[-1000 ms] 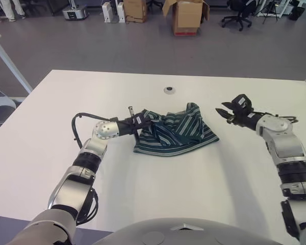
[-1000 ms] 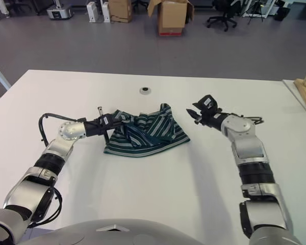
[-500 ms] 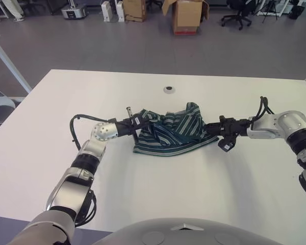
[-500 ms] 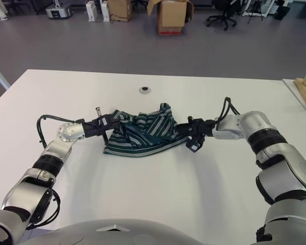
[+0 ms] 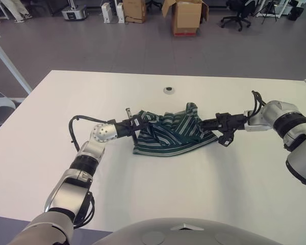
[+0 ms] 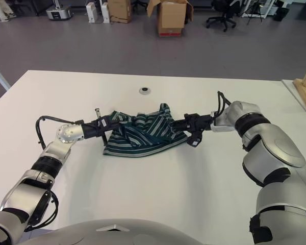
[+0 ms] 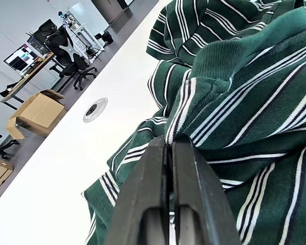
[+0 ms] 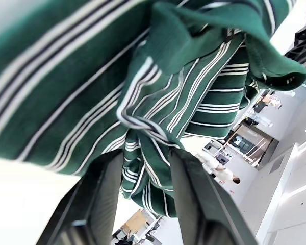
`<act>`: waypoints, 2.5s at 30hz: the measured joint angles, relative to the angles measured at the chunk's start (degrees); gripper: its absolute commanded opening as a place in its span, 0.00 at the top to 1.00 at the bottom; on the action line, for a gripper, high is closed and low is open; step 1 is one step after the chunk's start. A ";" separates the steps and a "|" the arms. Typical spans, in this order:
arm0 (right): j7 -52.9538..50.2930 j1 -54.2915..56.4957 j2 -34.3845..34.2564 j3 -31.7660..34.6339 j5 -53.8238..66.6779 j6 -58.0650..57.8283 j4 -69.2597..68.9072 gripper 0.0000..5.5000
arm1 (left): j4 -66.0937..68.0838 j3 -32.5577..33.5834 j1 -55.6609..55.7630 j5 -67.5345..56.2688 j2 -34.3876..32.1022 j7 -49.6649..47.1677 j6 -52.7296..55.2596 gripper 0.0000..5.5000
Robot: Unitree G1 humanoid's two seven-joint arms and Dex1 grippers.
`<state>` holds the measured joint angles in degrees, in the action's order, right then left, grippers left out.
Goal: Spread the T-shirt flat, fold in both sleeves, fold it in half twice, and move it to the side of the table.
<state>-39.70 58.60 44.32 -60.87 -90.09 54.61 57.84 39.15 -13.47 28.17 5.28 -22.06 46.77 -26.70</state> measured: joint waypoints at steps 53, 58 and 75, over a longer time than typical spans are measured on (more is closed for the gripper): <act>88.87 -16.02 -5.66 33.29 70.12 1.94 1.24 0.78 | -10.55 10.22 2.33 -11.32 -6.51 3.88 8.71 1.00; 89.79 -16.03 -6.16 34.43 71.96 0.61 -0.40 0.94 | -11.37 9.89 1.93 -11.30 -6.03 3.37 8.73 1.00; 79.86 0.27 -14.25 64.99 101.55 -39.00 -0.38 1.00 | 7.68 15.74 24.88 -10.94 -4.57 -5.65 3.53 1.00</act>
<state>40.17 58.87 30.07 4.12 11.46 15.60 57.46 46.83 2.27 53.05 -5.66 -26.63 41.12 -23.17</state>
